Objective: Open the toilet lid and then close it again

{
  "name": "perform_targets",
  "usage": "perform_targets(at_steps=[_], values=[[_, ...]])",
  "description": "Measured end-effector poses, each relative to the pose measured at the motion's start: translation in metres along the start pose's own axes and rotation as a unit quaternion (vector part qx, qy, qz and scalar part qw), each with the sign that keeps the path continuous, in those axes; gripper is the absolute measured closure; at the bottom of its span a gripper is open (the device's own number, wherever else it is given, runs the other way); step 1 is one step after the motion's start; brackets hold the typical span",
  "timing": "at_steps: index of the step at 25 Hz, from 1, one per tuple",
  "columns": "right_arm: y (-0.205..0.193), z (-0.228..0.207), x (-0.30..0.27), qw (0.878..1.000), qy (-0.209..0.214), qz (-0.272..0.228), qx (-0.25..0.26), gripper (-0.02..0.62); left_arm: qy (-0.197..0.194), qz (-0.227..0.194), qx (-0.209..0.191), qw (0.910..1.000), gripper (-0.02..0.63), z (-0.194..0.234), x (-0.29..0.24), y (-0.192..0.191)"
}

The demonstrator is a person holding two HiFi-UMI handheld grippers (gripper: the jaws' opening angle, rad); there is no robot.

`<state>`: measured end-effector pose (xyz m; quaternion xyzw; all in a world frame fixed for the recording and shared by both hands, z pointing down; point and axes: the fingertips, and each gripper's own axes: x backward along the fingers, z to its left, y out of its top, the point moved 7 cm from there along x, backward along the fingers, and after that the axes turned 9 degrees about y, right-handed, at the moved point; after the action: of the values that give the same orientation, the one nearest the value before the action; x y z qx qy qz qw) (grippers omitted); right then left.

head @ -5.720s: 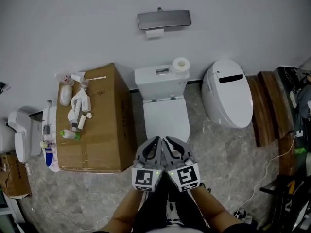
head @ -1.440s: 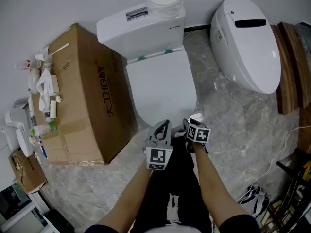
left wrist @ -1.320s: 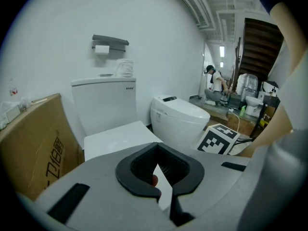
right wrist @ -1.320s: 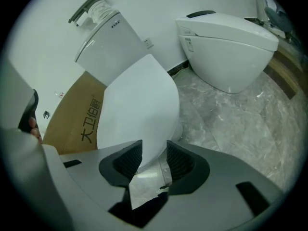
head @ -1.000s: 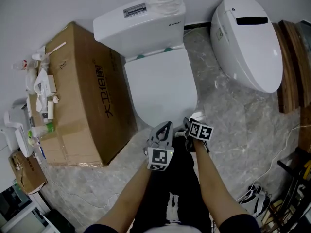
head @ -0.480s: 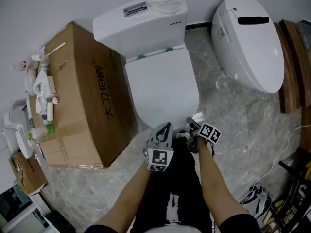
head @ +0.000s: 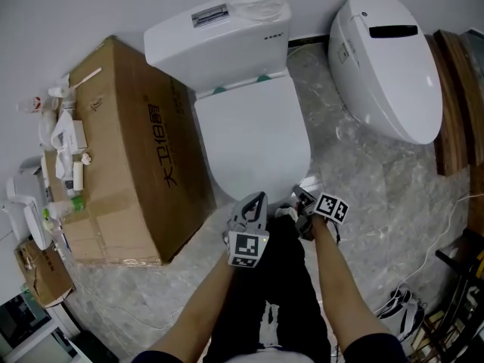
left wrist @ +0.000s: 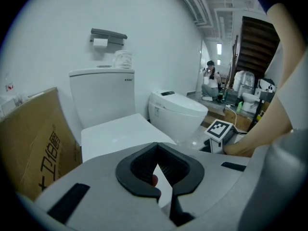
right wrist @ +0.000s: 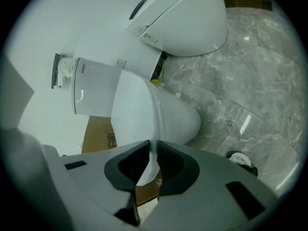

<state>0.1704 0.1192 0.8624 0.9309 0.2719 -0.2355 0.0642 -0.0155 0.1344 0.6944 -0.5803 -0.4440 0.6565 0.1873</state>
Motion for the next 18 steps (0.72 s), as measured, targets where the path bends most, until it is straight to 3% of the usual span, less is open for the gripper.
perform_targets(at_steps=[10,15,18], values=[[-0.003,0.020,0.017,0.998,0.057,-0.027,-0.014,0.558,0.001,-0.001,0.006,1.0000,0.604,0.000,0.003,0.001],[-0.002,0.037,0.026,0.997,0.062,-0.031,-0.015,0.559,0.001,0.001,0.009,1.0000,0.604,-0.002,0.013,0.009],[0.000,0.045,0.030,0.998,0.061,-0.030,-0.014,0.559,0.022,0.003,0.022,0.9995,0.604,0.003,0.020,0.012]])
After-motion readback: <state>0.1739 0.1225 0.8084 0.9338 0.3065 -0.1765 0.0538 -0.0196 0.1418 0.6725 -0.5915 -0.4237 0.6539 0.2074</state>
